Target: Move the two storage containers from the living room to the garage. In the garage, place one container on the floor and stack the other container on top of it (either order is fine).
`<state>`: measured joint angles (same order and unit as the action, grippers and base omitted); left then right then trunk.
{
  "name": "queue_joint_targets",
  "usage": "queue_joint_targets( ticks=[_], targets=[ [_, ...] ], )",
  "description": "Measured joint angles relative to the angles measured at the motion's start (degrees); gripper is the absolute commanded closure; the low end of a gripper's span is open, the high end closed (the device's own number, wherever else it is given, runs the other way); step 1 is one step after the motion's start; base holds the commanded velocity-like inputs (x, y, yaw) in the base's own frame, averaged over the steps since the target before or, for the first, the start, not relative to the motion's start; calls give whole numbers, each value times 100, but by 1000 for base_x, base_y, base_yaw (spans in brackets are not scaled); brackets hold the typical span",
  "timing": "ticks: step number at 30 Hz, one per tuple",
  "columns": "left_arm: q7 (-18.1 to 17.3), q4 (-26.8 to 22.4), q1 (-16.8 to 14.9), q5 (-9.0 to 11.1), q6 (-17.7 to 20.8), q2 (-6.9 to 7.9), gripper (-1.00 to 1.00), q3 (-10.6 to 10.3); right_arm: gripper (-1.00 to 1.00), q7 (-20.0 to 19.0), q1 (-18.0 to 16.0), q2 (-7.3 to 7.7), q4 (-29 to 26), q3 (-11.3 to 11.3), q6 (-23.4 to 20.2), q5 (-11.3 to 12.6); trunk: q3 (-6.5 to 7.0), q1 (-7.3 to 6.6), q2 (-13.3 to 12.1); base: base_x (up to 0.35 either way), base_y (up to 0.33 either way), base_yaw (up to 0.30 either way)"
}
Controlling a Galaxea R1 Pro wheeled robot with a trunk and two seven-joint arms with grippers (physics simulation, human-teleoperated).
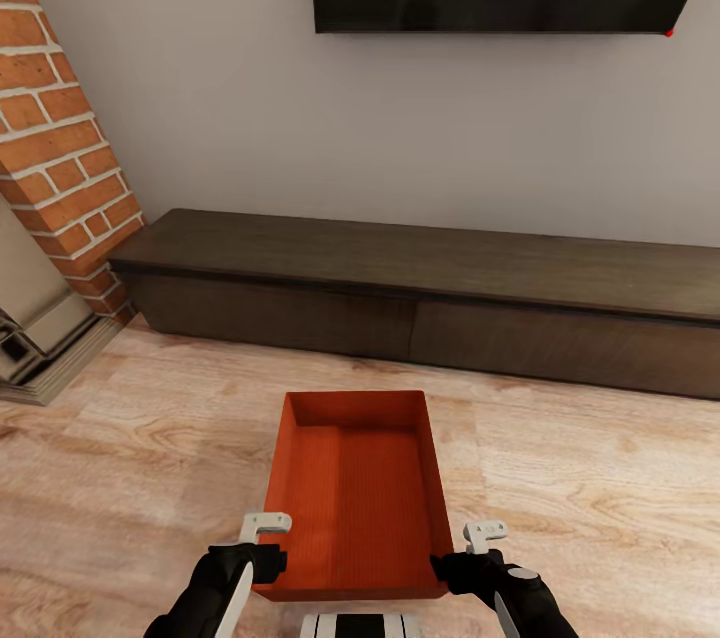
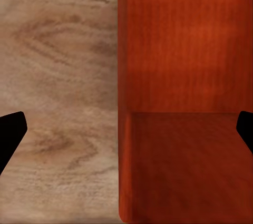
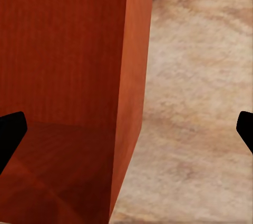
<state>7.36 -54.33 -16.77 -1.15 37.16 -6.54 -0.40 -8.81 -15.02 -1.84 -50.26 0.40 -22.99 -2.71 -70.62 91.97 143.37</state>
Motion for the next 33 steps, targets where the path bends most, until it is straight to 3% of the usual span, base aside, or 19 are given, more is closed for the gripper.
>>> queue_joint_targets(
  ticks=[23,24,25,26,33],
  targets=[
    [-146,0,-9,26,-53,-1,-100,0,-100,-25,0,0,0,1,0,-4,0,0,0,0,0,0],
    [-149,0,-9,23,-53,1,100,0,-100,-25,0,0,0,1,0,-2,0,0,0,0,0,0],
    [-151,0,-9,22,-54,2,100,0,-100,-26,0,0,0,1,0,-1,0,0,0,0,0,0],
    [-152,0,-9,20,-57,3,100,0,100,-26,0,0,0,0,2,0,0,0,0,0,0,0],
    [-159,8,-10,50,-66,2,100,-1,100,-25,0,1,1,0,13,-50,0,0,0,0,0,0]
  ],
)
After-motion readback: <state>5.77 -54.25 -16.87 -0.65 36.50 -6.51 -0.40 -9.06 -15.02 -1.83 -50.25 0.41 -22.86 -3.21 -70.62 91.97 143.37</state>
